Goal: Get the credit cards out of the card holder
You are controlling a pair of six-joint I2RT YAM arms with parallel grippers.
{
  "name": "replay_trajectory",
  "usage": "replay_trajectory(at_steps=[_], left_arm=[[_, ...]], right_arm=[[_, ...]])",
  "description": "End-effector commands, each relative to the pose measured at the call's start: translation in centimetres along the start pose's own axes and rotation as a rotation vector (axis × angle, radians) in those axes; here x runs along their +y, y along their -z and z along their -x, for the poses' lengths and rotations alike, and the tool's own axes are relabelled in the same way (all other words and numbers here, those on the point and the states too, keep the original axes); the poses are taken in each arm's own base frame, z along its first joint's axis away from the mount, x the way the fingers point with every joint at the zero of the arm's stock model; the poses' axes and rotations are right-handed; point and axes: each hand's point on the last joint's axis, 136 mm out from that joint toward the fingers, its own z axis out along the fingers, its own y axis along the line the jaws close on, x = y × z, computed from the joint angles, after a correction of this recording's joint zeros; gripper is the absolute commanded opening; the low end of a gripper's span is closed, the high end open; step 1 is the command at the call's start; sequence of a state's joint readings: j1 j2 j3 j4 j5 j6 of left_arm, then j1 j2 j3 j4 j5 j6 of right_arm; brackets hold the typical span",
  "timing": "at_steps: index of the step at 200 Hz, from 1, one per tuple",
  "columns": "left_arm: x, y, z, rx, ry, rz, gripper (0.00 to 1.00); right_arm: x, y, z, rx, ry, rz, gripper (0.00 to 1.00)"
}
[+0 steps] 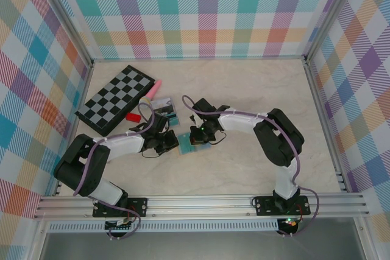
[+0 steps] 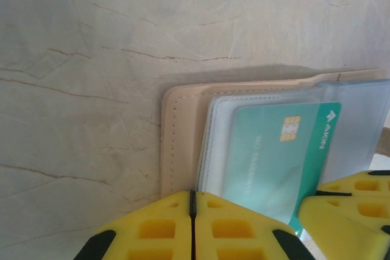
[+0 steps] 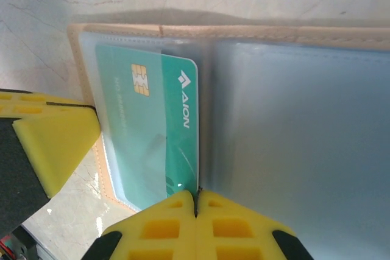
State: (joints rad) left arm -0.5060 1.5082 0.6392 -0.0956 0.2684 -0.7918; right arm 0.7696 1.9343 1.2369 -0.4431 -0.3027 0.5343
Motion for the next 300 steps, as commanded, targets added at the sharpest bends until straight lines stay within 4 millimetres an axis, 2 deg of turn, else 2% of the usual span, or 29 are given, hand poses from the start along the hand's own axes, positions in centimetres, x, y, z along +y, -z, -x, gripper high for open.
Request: replay_trajectory(at_steps=[1,91,131,143,174,210,262,300], left_arm=[[1.5,0.4,-0.1,0.002,0.005,0.051,0.07],[0.8,0.7,0.0,0.004,0.000,0.027,0.07],[0.7,2.2,1.0,-0.033,0.015,0.021,0.08],[0.6,3.0,1.4,-0.049,0.023,0.013,0.11],[-0.1,5.1,2.2,-0.090,0.035,-0.022,0.26],[-2.8,7.1,2.4,-0.099,0.026,-0.149,0.48],[-8.0,9.2,2.3,-0.076,0.002,-0.416,0.69],[-11.3,10.8,2.4,-0.063,-0.020,-0.589,0.74]], right_arm=[[-1.5,1.1,-0.3,-0.014,-0.020,-0.069,0.01],[-2.3,3.3,-0.3,-0.063,-0.022,-0.124,0.00],[-2.2,5.0,0.1,-0.147,0.001,-0.101,0.00],[-1.8,5.8,0.3,-0.185,0.009,-0.065,0.00],[-0.3,8.4,1.0,-0.283,0.036,0.043,0.00],[1.2,11.1,1.8,-0.343,0.037,0.175,0.00],[3.7,13.0,2.5,-0.338,0.015,0.408,0.00],[5.6,14.5,3.1,-0.326,-0.001,0.587,0.00]])
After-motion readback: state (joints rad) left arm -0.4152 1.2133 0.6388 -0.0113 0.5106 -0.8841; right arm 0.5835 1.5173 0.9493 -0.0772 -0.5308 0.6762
